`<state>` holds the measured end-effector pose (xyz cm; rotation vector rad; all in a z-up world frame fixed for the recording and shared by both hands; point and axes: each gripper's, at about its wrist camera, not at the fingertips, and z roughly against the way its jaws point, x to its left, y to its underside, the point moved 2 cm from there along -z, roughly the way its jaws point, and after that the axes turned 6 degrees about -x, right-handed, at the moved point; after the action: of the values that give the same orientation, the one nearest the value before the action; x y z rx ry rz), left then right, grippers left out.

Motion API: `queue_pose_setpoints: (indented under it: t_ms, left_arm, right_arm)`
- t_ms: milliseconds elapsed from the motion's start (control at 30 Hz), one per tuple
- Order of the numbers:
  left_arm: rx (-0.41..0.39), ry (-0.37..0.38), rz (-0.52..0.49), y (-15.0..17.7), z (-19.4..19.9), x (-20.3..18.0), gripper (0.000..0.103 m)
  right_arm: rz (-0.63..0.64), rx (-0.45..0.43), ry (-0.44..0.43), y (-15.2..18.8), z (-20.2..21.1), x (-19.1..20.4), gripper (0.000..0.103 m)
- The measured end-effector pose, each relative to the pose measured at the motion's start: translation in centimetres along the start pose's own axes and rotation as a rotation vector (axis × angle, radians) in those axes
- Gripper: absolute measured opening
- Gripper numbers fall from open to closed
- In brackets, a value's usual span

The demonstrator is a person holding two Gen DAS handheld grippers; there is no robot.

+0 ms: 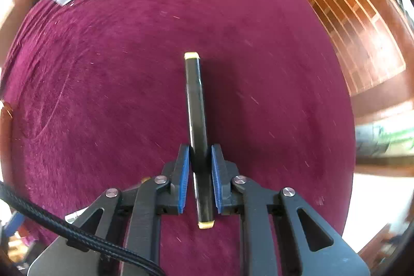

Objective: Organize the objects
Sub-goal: 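Grasp a yellow-capped black marker with the right gripper while the left grasps another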

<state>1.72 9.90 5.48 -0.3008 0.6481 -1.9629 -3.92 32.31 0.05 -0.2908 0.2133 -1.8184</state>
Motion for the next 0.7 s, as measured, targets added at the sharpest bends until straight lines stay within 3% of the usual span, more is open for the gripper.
queue_pose_setpoints:
  t_ms: [167,300,400,533,600,633,700]
  left_arm:
    - [-0.034,-0.015,-0.251,-1.4,-3.0,-4.6,0.044]
    - [-0.008,-0.014,-0.318,-2.3,-6.2,-6.4,0.044]
    - [0.034,-0.022,-0.318,-2.4,-8.1,-7.0,0.045]
    - [0.037,-0.015,-0.239,-2.9,-8.6,-7.2,0.042]
    - [0.059,0.014,-0.193,-3.1,-8.6,-7.1,0.016]
    - [0.068,0.006,-0.198,-3.2,-8.6,-7.2,0.011]
    - [0.085,0.009,-0.180,-3.2,-8.5,-7.0,0.011]
  right_arm:
    - [-0.079,0.031,-0.069,2.1,0.7,-2.5,0.014]
    - [-0.103,0.034,-0.104,2.4,0.6,-3.3,0.015]
    - [-0.110,0.031,-0.113,3.1,0.5,-3.7,0.015]
    - [-0.105,0.027,-0.115,3.0,0.6,-4.0,0.015]
    - [-0.103,0.026,-0.118,2.8,0.6,-4.0,0.017]
    - [-0.106,0.027,-0.122,2.7,0.6,-4.0,0.017]
    - [-0.104,0.032,-0.119,2.4,0.5,-3.8,0.020]
